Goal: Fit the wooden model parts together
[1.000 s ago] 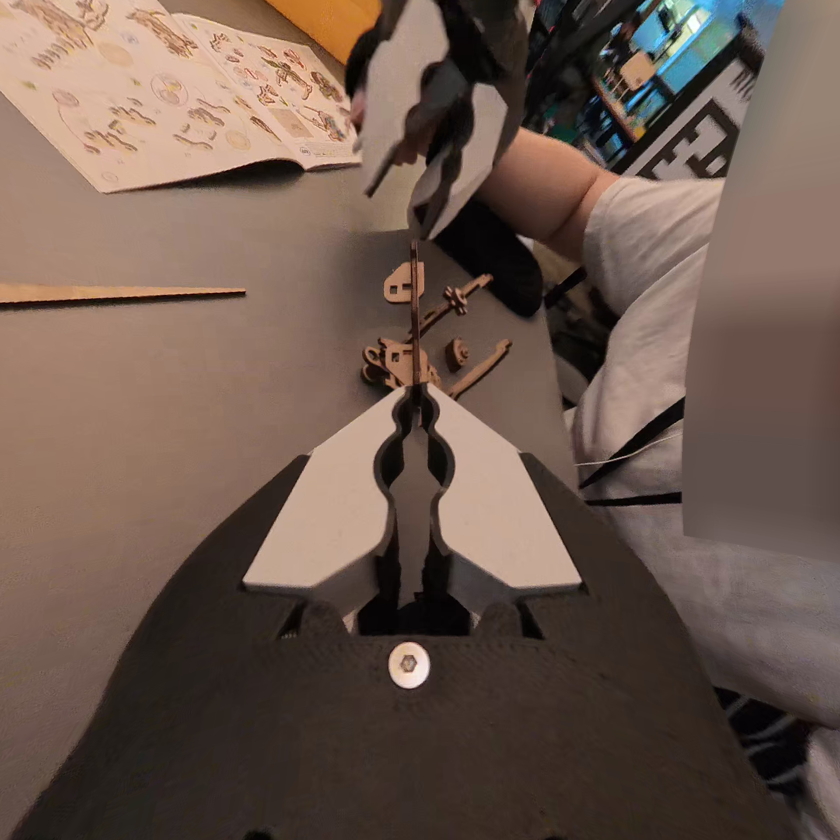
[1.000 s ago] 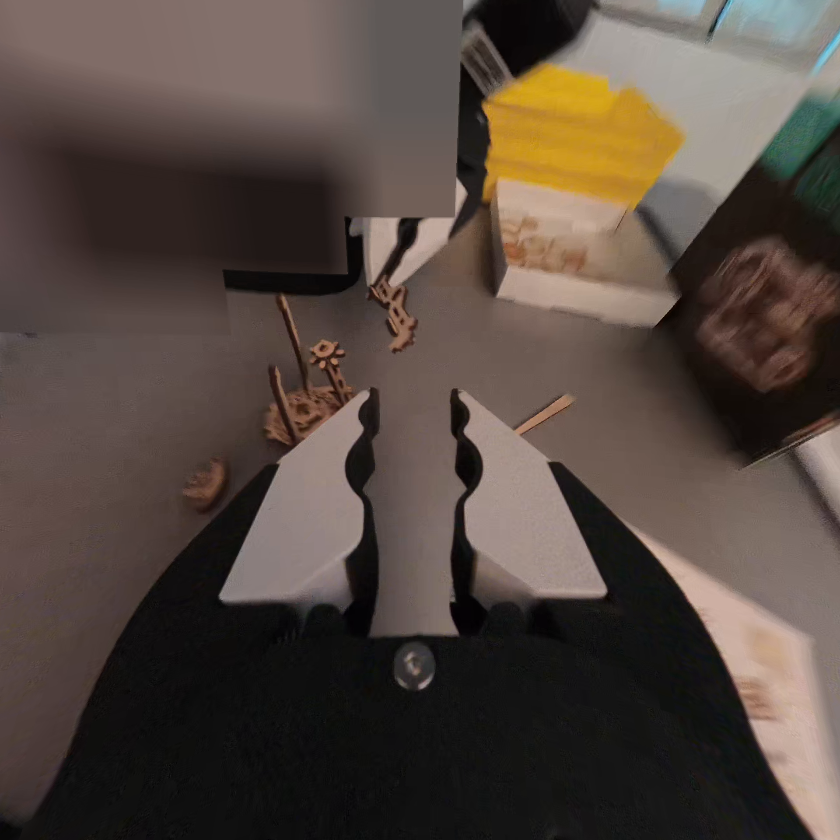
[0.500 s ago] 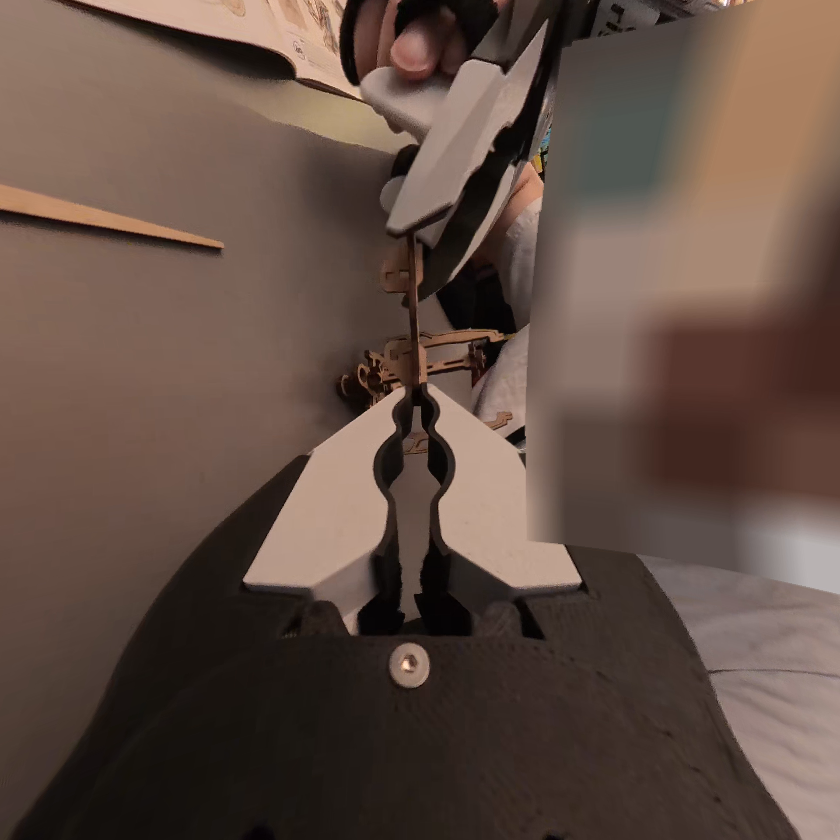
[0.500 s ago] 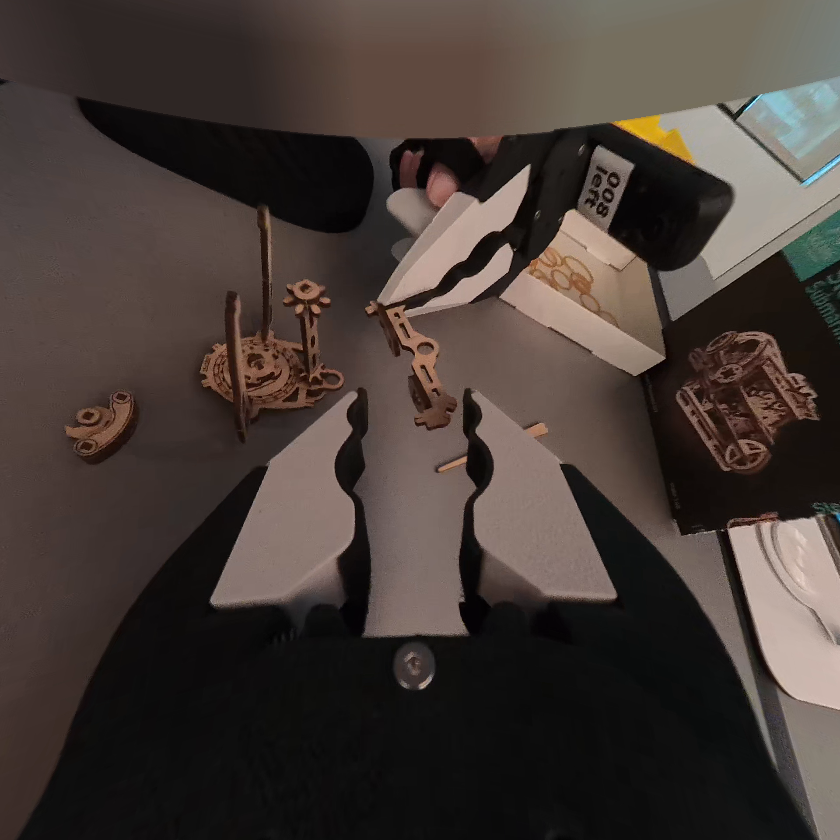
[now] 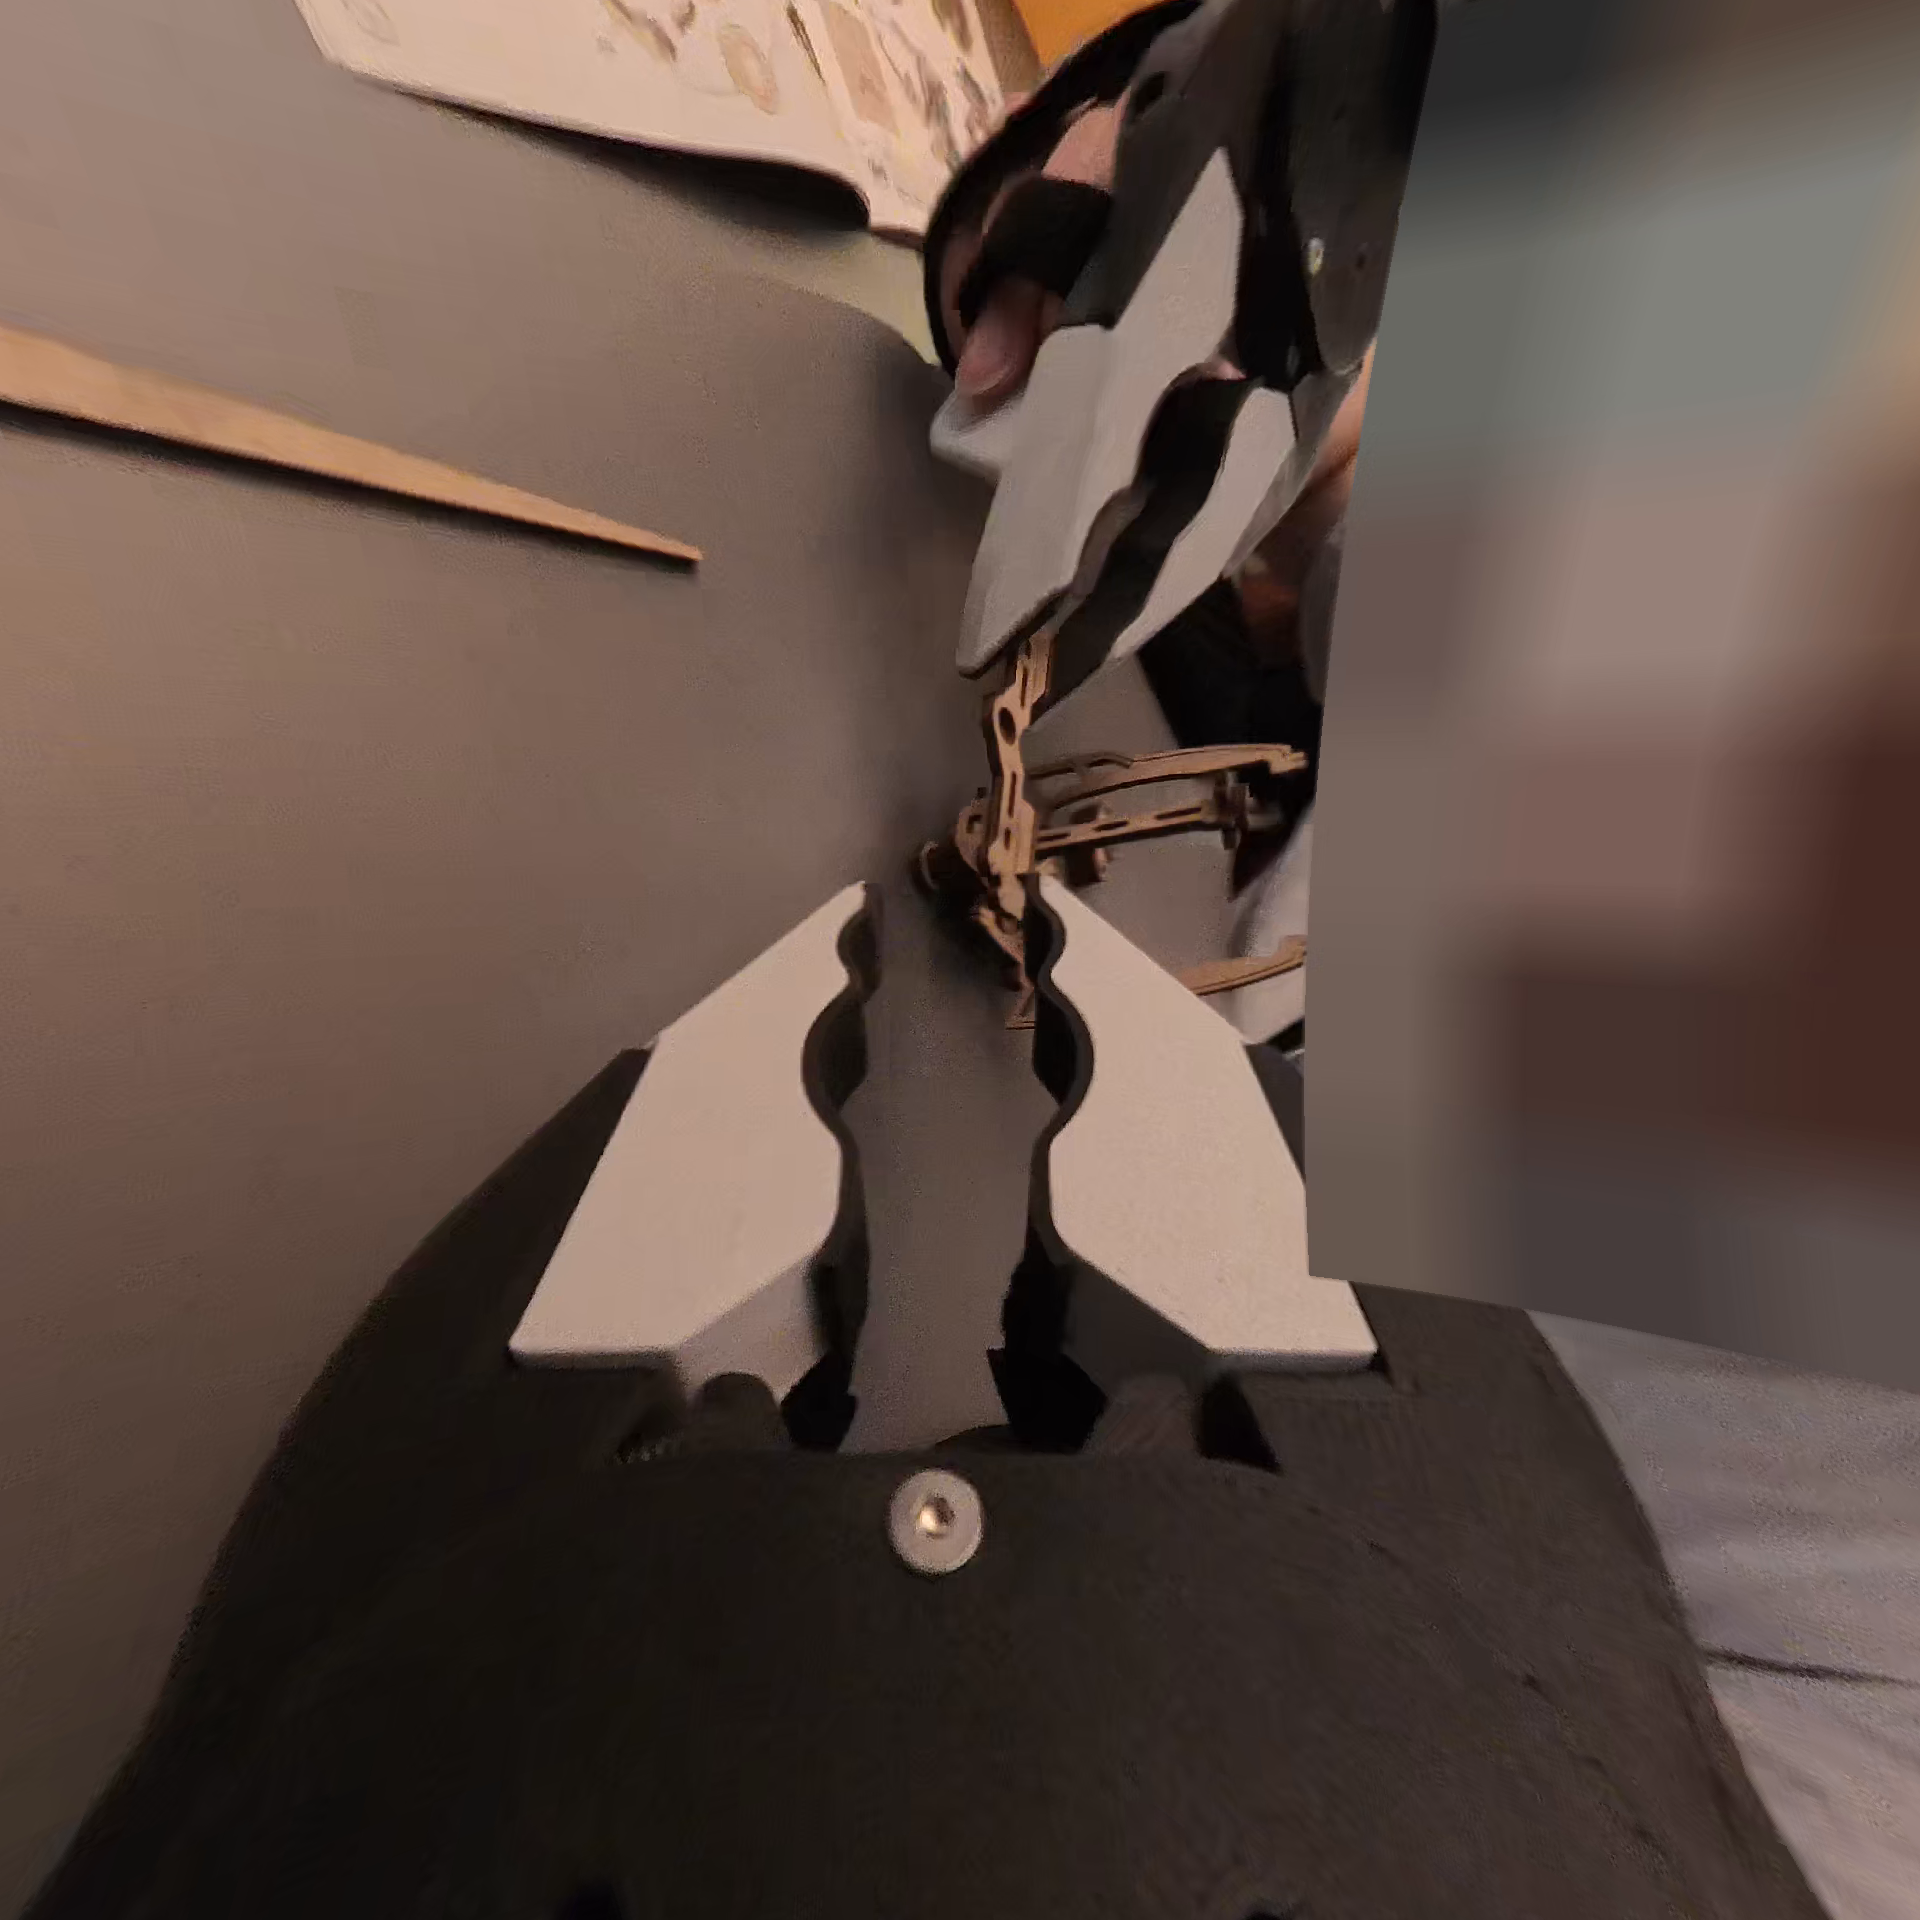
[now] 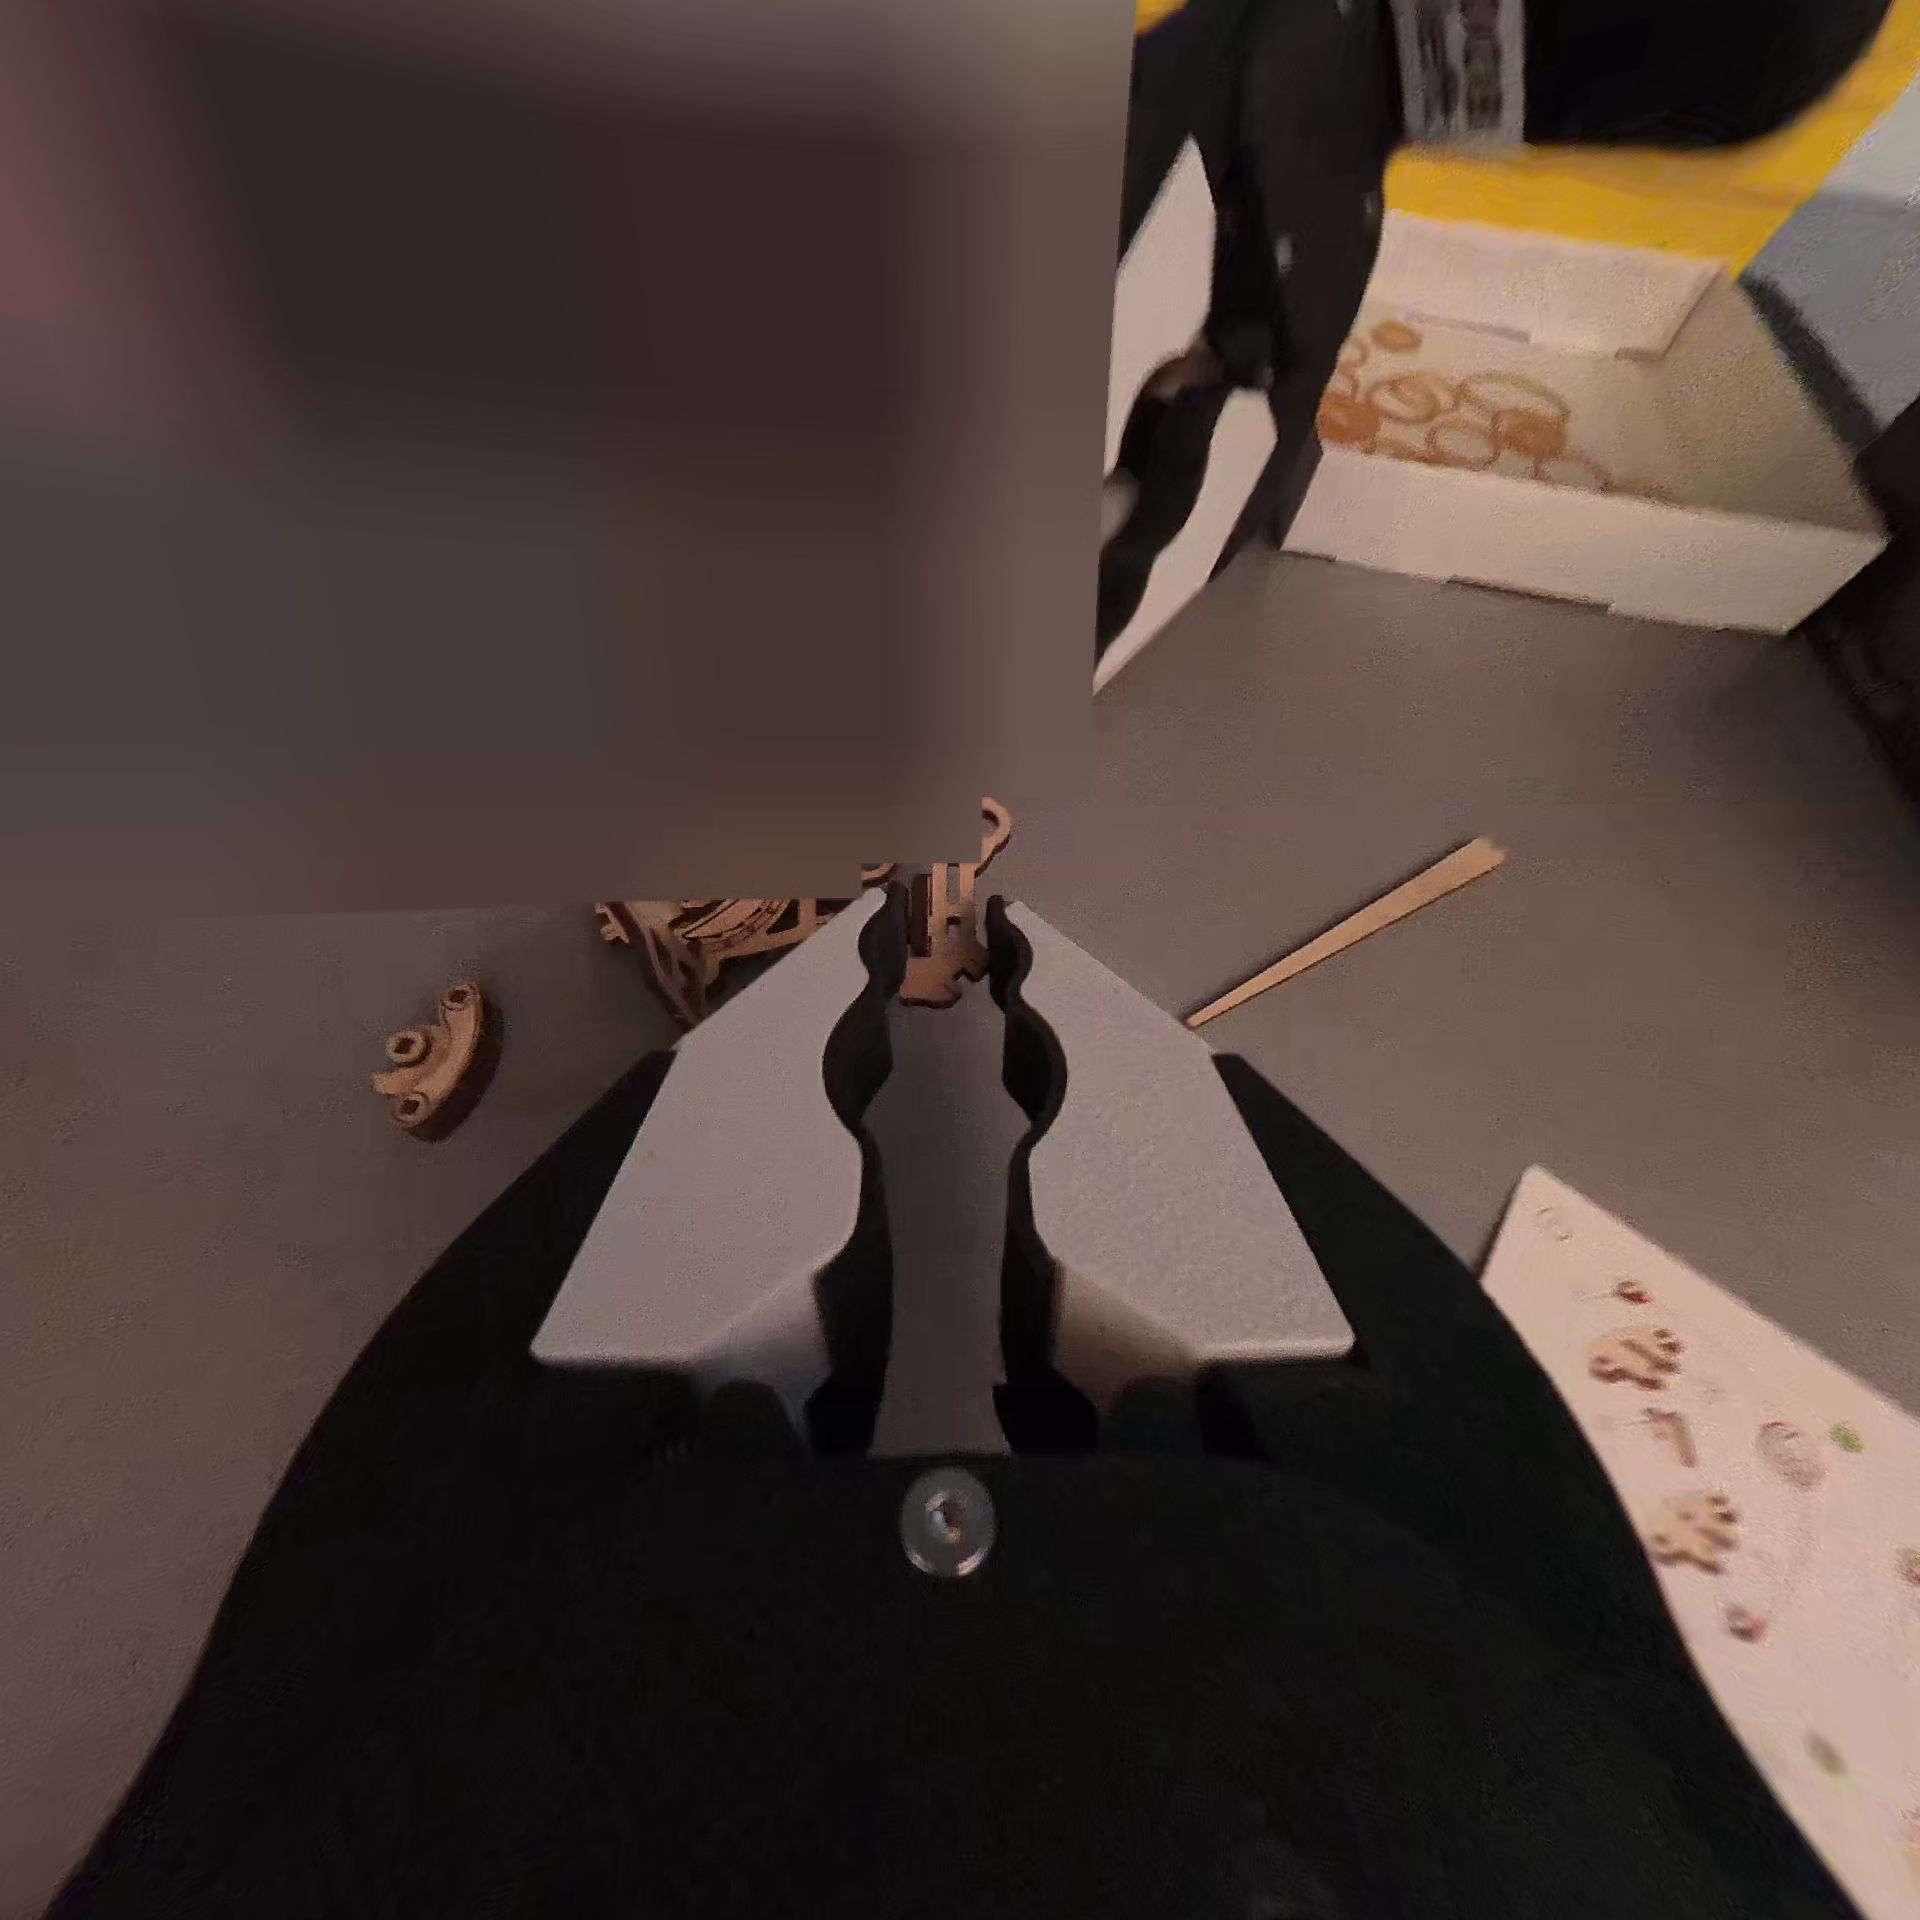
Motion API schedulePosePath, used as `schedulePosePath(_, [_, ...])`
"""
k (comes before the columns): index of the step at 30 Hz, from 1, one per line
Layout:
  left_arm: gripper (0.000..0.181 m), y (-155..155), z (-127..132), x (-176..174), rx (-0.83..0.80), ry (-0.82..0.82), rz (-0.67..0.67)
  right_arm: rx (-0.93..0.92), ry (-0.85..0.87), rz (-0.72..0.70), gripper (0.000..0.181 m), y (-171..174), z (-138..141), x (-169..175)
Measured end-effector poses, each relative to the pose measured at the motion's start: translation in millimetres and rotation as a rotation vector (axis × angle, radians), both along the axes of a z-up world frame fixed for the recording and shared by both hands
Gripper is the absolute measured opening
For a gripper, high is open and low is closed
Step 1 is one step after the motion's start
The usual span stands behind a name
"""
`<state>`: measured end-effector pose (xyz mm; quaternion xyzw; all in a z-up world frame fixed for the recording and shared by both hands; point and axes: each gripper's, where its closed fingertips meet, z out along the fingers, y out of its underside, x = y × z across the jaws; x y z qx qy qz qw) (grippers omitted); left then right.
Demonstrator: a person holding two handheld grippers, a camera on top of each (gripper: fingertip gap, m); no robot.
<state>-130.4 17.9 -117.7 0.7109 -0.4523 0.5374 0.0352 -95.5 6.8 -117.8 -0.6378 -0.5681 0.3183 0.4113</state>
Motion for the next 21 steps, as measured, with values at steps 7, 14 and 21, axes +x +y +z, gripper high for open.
schedulePosePath(7, [0.028, 0, 10, 3, 0.523, -0.115, -0.079, -0.227, 0.047, -0.005, 0.013, -3, -6, -4])
schedulePosePath(14, [0.023, -9, 0, 26, 0.462, -0.033, -0.303, -0.099, 0.001, 0.048, 0.013, -7, -8, -8])
schedulePosePath(21, [0.017, -17, 2, 41, 0.300, 0.010, -0.406, 0.097, -0.031, 0.047, 0.013, -3, -5, -10])
